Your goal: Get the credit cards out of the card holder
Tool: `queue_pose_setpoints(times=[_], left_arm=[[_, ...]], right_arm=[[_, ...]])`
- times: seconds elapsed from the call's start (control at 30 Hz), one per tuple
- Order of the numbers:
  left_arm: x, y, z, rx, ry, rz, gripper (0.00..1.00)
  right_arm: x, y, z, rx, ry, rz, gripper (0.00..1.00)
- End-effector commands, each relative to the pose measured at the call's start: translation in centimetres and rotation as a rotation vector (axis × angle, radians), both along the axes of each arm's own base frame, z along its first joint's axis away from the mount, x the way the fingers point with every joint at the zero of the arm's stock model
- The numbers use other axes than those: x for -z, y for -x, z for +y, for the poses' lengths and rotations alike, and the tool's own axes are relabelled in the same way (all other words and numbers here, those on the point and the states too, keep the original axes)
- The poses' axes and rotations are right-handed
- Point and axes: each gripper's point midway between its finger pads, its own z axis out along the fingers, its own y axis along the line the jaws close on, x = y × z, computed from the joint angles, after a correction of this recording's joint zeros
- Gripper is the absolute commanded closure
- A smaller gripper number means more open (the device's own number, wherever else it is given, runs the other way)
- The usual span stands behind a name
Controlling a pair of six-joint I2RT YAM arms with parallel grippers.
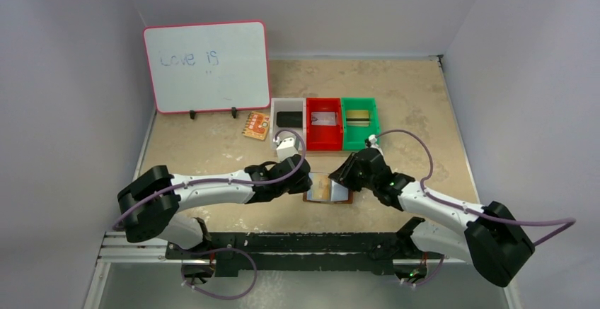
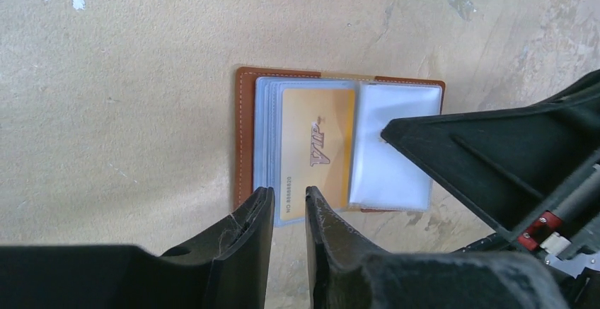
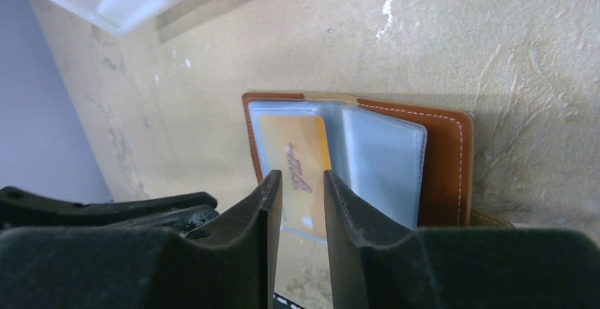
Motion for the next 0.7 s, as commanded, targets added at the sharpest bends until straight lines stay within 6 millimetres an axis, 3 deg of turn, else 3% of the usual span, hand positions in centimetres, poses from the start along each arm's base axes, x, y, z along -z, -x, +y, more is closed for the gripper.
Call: queue_pose_setpoints(times=[0.0, 0.4, 0.67], left_arm=[[-0.5, -0.4, 0.0, -0.012, -0.004, -0.03, 0.76], [0.0, 0.1, -1.8, 0.045, 0.04, 0.001, 0.71], [0.1, 0.2, -1.8, 0.043, 0.047, 0.007, 0.71]], right_arm=[[-1.5, -0.1, 0.6, -0.022, -0.065, -0.062, 0.68], [0.2, 1.5, 1.4, -0.079, -0.117, -0.01, 0.65], [1.2, 1.7, 2.1, -0.114, -0.132, 0.01, 0.65]])
